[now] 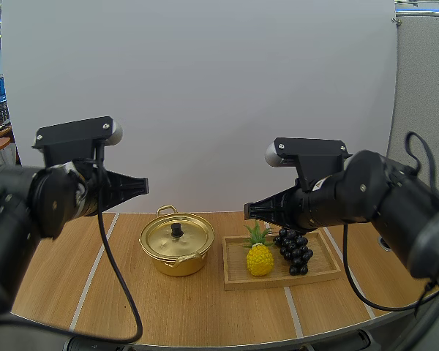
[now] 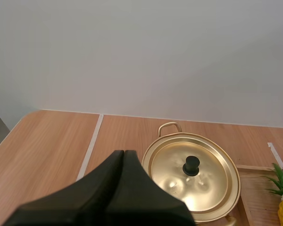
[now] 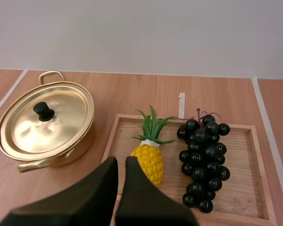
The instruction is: Open the pot, put the pineapple inside, and close it
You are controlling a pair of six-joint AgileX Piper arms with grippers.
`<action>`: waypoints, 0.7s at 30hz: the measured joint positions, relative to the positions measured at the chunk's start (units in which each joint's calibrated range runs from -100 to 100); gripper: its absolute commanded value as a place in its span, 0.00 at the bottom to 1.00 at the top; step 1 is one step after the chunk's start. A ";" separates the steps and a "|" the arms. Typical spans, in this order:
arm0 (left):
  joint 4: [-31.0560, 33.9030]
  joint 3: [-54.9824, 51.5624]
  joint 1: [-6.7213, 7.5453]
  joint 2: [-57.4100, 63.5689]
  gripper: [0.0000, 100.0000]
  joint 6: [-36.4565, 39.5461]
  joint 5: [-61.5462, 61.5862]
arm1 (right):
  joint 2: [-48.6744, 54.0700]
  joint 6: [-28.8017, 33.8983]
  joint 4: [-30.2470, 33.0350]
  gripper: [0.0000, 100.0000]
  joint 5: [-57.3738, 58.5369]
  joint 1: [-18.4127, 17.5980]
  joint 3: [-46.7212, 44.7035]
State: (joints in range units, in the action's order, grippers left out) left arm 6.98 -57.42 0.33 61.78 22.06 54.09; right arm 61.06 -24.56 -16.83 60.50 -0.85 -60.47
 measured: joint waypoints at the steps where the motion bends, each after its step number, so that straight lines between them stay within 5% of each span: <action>1: 0.00 0.34 0.00 -0.68 0.00 0.00 0.17 | -0.43 0.00 0.00 0.68 0.00 0.00 -0.01; 3: 0.00 0.99 0.00 -2.60 0.00 0.00 1.04 | -1.38 0.00 0.00 0.97 0.00 0.00 -0.01; 7: 0.00 1.61 0.00 -5.09 0.12 -0.21 1.46 | -1.39 0.00 0.00 1.00 0.00 0.00 -0.01; 11: 0.00 1.61 0.00 -7.29 0.47 -1.71 1.61 | -1.39 0.00 0.00 1.00 0.00 0.00 -0.01; 15: 0.00 1.61 0.00 -9.91 0.97 -5.16 1.61 | -1.39 0.00 0.00 1.00 0.00 0.00 -0.01; 21: 0.00 1.61 0.00 -14.41 1.00 -13.24 1.61 | -1.39 0.00 0.00 1.00 0.00 0.00 -0.01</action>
State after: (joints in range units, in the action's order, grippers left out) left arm 6.98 -55.81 0.33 47.37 8.83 55.70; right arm 59.67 -24.56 -16.83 60.50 -0.85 -60.47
